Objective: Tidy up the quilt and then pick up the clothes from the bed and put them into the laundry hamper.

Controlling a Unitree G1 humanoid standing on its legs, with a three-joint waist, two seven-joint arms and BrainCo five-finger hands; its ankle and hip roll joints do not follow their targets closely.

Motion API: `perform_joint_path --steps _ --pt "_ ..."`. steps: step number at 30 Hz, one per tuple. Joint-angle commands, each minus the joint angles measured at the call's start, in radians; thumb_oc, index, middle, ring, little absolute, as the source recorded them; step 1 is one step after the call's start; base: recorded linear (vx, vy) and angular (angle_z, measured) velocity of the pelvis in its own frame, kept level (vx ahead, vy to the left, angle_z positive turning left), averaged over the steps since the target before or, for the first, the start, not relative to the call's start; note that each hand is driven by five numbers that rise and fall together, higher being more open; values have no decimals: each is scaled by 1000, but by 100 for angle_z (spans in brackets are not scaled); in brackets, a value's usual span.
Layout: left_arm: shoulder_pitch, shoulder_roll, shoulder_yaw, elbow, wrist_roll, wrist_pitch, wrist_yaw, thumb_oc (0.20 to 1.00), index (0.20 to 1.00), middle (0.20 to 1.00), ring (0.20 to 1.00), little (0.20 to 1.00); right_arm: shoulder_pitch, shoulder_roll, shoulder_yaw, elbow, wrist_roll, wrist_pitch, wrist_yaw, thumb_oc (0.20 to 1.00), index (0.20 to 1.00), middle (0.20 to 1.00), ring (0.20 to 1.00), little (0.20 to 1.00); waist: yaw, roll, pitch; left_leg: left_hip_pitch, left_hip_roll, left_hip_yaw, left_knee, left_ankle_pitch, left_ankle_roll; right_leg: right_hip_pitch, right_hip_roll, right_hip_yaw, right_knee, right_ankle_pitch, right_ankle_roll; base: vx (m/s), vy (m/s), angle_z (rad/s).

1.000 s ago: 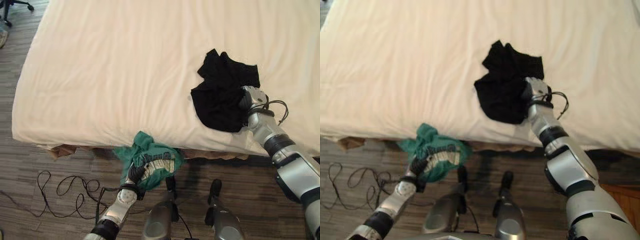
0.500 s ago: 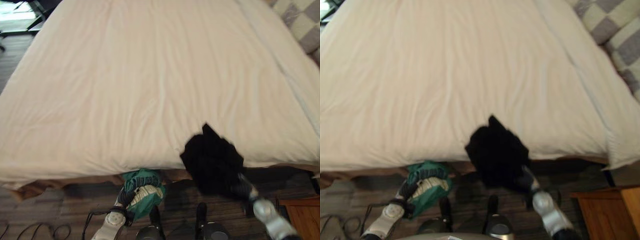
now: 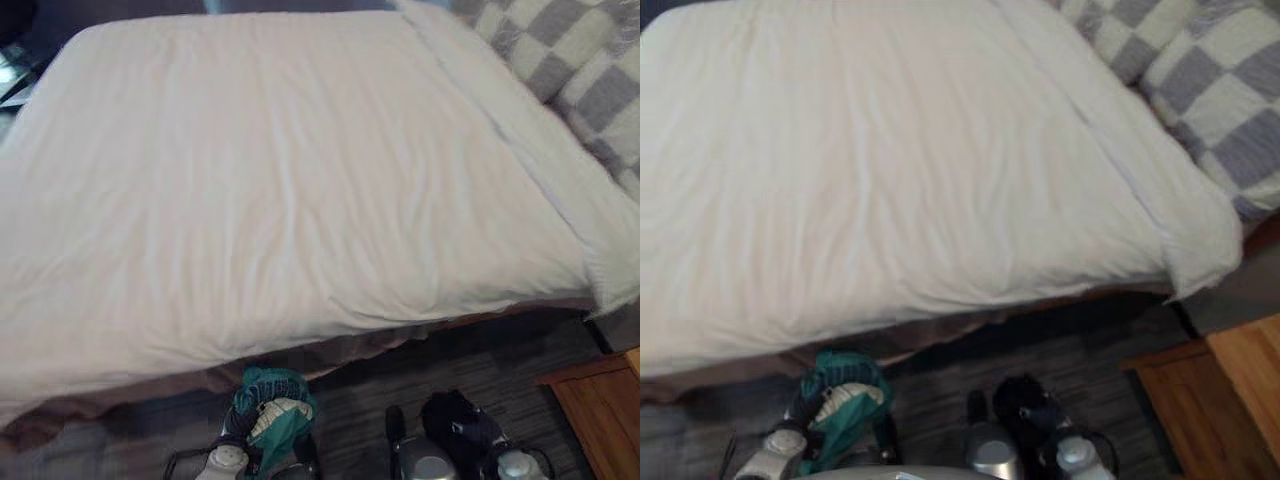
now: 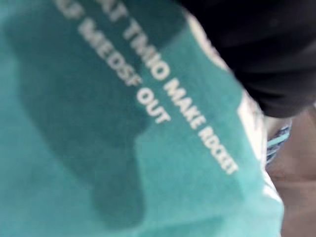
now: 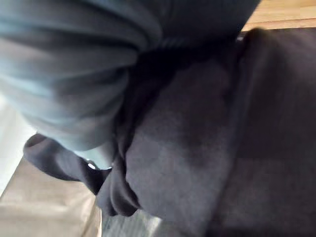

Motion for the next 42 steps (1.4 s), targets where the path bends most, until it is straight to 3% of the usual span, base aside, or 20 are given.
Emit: perform_joint_path --steps 1,6,7,8,11,14,16,17,18,19,21,22,23,27,29,30,33,36,37,42 --pt "-3 27 28 6 -53 -29 44 200 200 200 200 200 -155 5 64 10 21 -43 -20 200 200 200 200 200 69 -1 16 56 26 1 -4 -123 -53 -20 -33 13 25 -87 44 9 -184 87" --pt "1 -8 30 5 -105 -45 70 200 200 200 200 200 -280 -51 134 16 -21 -41 -24 200 200 200 200 200 147 31 42 -25 9 -86 -4 -56 -76 12 -42 -90 -58 -80 36 -130 -181 69" --pt "-7 -28 24 5 -120 -50 81 200 200 200 200 200 -297 -87 129 23 -37 -42 -33 200 200 200 200 200 166 41 64 -62 19 -39 16 -37 -91 28 -71 -185 -62 -90 35 -344 -191 264" --pt "-8 -26 33 -8 -113 -49 80 200 200 200 200 200 -286 -104 112 37 -48 -38 -42 200 200 200 200 200 157 40 61 -47 78 144 64 -66 -102 46 -103 -303 -60 -101 42 -364 -157 292" --pt "17 -8 61 -16 -104 -42 78 200 200 200 200 200 -248 -96 91 36 -55 -37 -44 200 200 200 200 200 149 29 50 0 157 298 153 -93 -112 92 -129 -424 -42 -106 22 -183 -75 230" --pt "46 0 86 4 -106 -29 77 200 200 200 200 200 -169 -57 51 38 -54 -29 -37 200 200 200 200 200 146 26 15 53 177 307 173 -127 -111 132 -166 -572 25 -126 9 -69 114 224" --pt "52 -4 89 11 -105 -26 76 200 200 200 200 200 -157 -48 46 42 -60 -25 -32 200 200 200 200 200 143 26 4 69 149 292 142 -139 -99 137 -183 -586 57 -124 14 40 277 190" --pt "41 -1 88 23 -85 -21 77 200 200 200 200 200 -136 -21 24 53 -62 -23 -37 200 200 200 200 200 142 20 10 77 102 264 105 -162 -62 97 -271 -618 234 -58 56 34 251 216" --pt "40 0 88 23 -85 -21 77 200 200 200 200 200 -136 -21 23 53 -62 -23 -38 200 200 200 200 200 140 16 10 76 95 262 103 -162 -58 94 -280 -619 241 -58 60 17 412 216" --pt "21 11 86 22 -91 -19 101 200 200 200 200 200 -143 5 9 37 -24 -24 -50 200 200 200 200 200 104 16 37 85 63 216 44 -157 -35 -12 -309 -488 388 -16 85 -17 245 117" --pt "14 11 81 24 -96 -22 98 200 200 200 200 200 -146 15 6 32 -5 -26 -49 200 200 200 200 200 91 19 39 90 56 191 16 -147 -38 -55 -255 -382 384 -49 70 12 173 152" --pt "-1 13 72 61 -95 -16 98 200 200 200 200 200 -136 22 -16 24 44 -29 -59 200 200 200 200 200 53 28 34 76 44 120 2 -122 -36 -94 -95 -176 305 -136 55 99 61 133" --pt "-11 12 69 81 -90 -15 96 200 200 200 200 200 -129 21 -25 31 57 -33 -65 200 200 200 200 200 41 29 34 80 25 85 -2 -130 -32 -94 -53 -95 271 -143 52 152 51 104" --pt "-11 11 56 123 -38 -11 95 200 200 200 200 200 -131 4 -51 69 80 -38 -68 200 200 200 200 200 16 12 28 85 -13 15 31 -163 -25 -45 -29 22 110 -104 47 119 -52 181" --pt "-4 3 79 153 -51 -16 84 200 200 200 200 200 -131 2 -51 102 72 -38 -63 200 200 200 200 200 31 2 5 99 -34 5 45 -178 -18 -11 -31 7 73 -93 38 190 -61 93" --pt "-77 -50 -71 -25 -74 -36 36 200 200 200 200 200 -36 -29 -156 -40 46 10 -124 200 200 200 200 200 130 56 -23 209 -64 -141 -4 -185 -10 201 24 -132 -39 -181 -16 171 -70 34" --pt "-84 -42 -76 -39 -77 -42 42 200 200 200 200 200 -48 -24 -141 -50 46 8 -116 200 200 200 200 200 128 61 -23 211 -57 -137 1 -186 -20 192 26 -133 -22 -191 -23 116 -87 27" --pt "-112 -33 -87 -63 -97 -49 41 200 200 200 200 200 -71 -36 -136 -51 68 1 -120 200 200 200 200 200 132 54 22 89 -43 -134 260 -161 -54 194 24 -142 -26 -196 -47 5 -181 5" --pt "-147 -32 -101 -93 -110 -39 61 200 200 200 200 200 -101 -68 -138 -61 74 9 -141 200 200 200 200 200 150 32 84 -123 -5 -91 586 -46 -65 228 16 -173 -40 -204 -78 68 -326 22" --pt "-139 -43 -78 -85 -119 -29 66 200 200 200 200 200 -117 -69 -129 -84 72 22 -139 200 200 200 200 200 182 19 64 -217 -23 38 437 -144 -24 279 10 -177 -66 -257 -59 333 -24 -12"
